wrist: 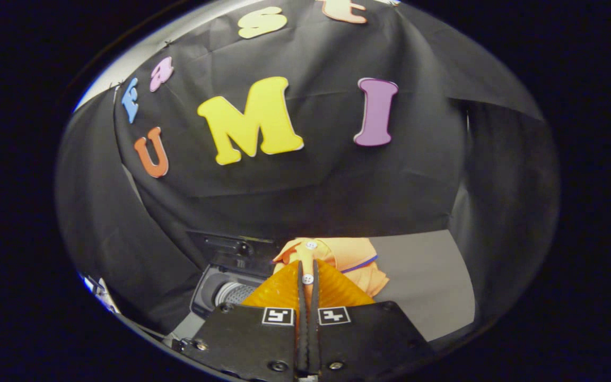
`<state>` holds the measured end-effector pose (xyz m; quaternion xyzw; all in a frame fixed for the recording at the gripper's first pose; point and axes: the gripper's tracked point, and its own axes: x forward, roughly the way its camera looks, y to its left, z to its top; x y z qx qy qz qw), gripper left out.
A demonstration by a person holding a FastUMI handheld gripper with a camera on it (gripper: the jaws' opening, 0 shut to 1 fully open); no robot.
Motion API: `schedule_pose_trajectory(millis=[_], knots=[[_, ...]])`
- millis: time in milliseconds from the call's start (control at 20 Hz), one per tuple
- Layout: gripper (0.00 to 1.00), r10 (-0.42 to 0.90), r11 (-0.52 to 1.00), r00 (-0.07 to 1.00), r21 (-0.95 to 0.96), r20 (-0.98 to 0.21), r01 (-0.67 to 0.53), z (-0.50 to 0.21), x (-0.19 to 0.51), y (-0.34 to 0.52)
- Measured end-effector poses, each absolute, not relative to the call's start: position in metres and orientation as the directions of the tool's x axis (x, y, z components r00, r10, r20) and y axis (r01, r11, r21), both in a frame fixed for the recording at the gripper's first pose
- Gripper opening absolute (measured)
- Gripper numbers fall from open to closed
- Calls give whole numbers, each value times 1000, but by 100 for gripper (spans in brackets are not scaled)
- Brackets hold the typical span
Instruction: Put the clothes into the washing machine and then close the washing machine lid.
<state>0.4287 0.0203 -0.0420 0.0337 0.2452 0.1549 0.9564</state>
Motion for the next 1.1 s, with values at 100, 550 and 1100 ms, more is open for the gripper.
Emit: schedule_pose_trajectory(millis=[100,550,1100], knots=[[4,345,938,829,134,-441,-319,-32,422,45],[4,477,876,775,144,-414,-461,-15,398,151],[4,540,825,676,156,-501,-544,-64,400,261]])
